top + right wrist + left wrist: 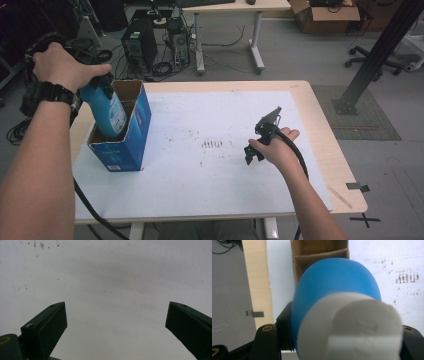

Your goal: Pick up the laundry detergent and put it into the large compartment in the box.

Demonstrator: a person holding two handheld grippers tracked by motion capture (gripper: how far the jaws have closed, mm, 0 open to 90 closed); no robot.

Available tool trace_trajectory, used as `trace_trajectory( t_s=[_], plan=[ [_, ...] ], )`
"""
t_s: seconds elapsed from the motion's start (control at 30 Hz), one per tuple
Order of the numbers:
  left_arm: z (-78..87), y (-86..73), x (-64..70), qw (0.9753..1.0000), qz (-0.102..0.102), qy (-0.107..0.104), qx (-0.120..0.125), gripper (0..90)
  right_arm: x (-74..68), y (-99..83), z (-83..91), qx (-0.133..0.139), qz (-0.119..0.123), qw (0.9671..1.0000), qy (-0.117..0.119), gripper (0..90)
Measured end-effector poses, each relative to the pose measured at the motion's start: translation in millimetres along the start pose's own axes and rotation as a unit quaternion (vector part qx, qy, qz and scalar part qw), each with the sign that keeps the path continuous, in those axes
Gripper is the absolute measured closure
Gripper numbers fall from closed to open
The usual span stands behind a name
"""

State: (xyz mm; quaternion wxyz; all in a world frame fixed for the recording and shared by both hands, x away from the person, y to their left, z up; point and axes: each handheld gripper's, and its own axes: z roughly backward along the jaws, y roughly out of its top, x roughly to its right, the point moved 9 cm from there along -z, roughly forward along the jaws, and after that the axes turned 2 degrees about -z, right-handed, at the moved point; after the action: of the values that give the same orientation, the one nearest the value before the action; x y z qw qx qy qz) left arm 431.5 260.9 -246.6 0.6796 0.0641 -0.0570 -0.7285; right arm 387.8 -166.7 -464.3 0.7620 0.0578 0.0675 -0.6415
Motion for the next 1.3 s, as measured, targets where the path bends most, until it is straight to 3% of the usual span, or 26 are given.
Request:
trace_trajectory(
  t_s=[0.27,0.83,1.3],
  plan=[
    [-35.3,-3.4,-1.6,0.9999,-0.003,0.002,-0.015,37.6,2.1,-1.2,-3.2,-0.002,-0.002,1.0000,-0.001,3.9],
    [-86.0,-11.7,-4.2,0.9993,0.001,-0.006,-0.037,37.6,1.2,-1.0,-10.2,-0.008,-0.003,1.0000,-0.001,3.9],
    [-111.2,-16.2,-2.8,0.9988,-0.004,0.004,-0.049,37.5,2.3,-2.1,-14.4,-0.010,-0.005,0.9999,0.003,3.9]
  ],
)
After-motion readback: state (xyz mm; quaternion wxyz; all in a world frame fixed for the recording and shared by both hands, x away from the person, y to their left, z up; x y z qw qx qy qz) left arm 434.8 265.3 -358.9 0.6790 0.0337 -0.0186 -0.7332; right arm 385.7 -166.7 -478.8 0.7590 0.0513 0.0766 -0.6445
